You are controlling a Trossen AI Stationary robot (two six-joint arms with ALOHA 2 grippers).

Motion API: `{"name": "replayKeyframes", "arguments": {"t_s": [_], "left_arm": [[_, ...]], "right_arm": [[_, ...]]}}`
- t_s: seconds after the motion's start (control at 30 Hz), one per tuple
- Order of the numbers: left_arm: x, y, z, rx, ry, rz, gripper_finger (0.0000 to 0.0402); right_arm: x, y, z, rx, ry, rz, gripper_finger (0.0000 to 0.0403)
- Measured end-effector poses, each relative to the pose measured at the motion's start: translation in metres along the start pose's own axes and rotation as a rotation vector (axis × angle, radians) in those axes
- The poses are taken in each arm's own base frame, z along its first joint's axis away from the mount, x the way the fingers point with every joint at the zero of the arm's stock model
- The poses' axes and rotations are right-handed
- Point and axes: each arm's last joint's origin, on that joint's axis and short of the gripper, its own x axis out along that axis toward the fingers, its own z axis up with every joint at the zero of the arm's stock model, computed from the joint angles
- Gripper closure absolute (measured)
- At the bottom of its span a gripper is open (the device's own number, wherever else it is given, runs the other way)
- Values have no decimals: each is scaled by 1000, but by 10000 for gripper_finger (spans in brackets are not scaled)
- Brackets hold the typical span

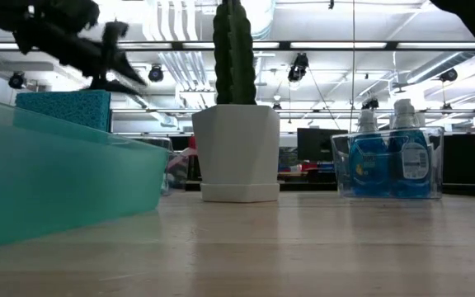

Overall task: Pick & Place Kitchen Sink Supplies
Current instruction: Put the light green dishwashing brush into the left transparent bin, then return to Home Position

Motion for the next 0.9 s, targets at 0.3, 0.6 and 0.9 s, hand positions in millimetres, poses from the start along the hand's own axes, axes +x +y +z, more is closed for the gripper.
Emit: {"name": "replayKeyframes", "arguments": {"t_s": [0.3, 0.6, 0.9], "left_arm": [[-45, -45, 23, 250, -115, -243, 395], [-109, -76, 25, 324, -303, -405, 400], [-140, -77, 13, 733, -484, -319, 401]], "right_arm": [[-30, 32, -5, -234, 96, 13, 395], [-72, 67, 3, -302, 71, 52, 395], [-104, 93, -13, -378, 27, -76, 395]]}}
